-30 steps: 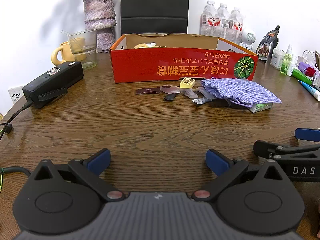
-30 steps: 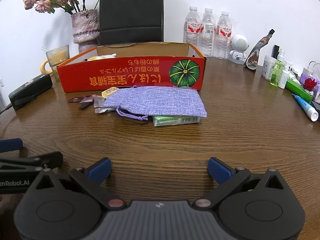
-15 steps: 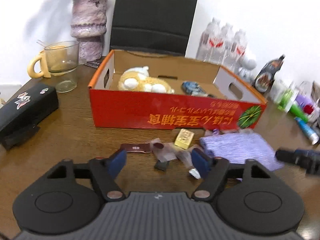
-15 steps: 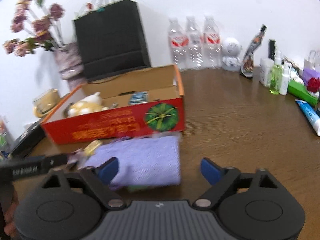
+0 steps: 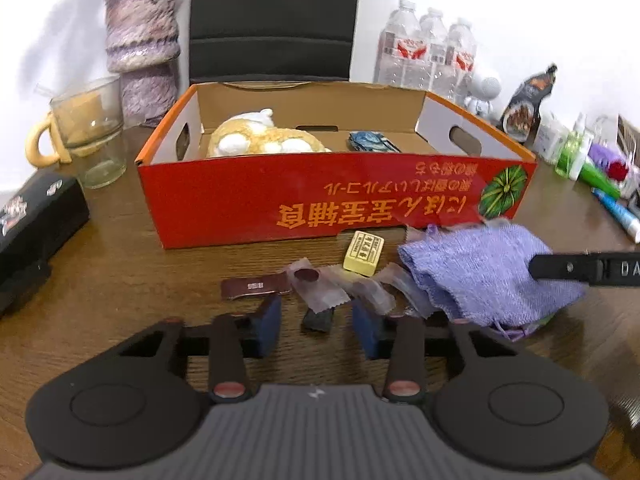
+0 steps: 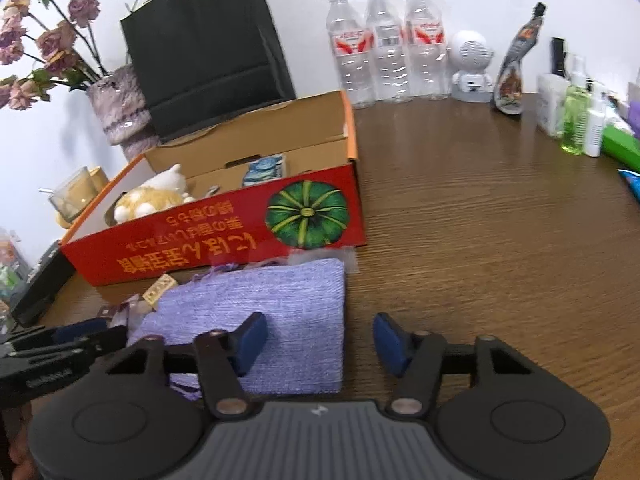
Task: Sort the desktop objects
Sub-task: 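Grasp the small black tag with the left tool while the right tool grasps the purple cloth bag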
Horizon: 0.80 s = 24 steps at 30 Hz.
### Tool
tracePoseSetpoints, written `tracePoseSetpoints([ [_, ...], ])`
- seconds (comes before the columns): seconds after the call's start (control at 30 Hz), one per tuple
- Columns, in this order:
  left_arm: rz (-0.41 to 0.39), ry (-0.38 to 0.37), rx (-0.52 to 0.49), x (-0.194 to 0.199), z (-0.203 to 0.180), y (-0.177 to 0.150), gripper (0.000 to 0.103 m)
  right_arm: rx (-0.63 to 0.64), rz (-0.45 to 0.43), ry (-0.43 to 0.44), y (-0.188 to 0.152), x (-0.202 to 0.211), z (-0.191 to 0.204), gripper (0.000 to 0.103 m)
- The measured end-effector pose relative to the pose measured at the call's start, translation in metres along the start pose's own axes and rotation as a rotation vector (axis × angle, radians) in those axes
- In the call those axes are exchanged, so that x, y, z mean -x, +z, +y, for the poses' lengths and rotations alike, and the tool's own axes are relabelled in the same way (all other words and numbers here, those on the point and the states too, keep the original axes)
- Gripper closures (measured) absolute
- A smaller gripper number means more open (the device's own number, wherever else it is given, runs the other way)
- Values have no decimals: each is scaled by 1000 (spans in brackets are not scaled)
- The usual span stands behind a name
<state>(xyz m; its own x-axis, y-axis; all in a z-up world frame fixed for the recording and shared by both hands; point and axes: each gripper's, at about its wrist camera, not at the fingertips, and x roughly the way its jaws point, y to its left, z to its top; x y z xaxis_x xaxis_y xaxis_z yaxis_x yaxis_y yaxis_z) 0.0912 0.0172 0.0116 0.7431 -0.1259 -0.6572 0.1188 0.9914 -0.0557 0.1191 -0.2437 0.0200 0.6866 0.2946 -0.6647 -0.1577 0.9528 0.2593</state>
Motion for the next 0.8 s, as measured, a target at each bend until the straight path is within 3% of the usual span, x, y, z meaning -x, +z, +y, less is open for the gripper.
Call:
tracePoseSetpoints([
  [0.07,7,0,-1,4,-3,-2,86,-2,2,38,0,-1,0,66],
  [0.1,11,0,-2,5,-4,-3,87,-3,2,56,0,-1,1,67],
  [0.17,18,0,-3,9,-7,-4,87,7,-9,60,-1,3,3,85],
  [0.23,24,-2,-1,14,-10,-7,88,15,-31,49,-1,9,5,94],
  [0.47,-14,-65,68,60,-9,-18,88,82,-106,67,-3,46,19,99],
  [0.8,-221,-38,64,140,-1,18,88,170,-279,61,33,118,49,101],
])
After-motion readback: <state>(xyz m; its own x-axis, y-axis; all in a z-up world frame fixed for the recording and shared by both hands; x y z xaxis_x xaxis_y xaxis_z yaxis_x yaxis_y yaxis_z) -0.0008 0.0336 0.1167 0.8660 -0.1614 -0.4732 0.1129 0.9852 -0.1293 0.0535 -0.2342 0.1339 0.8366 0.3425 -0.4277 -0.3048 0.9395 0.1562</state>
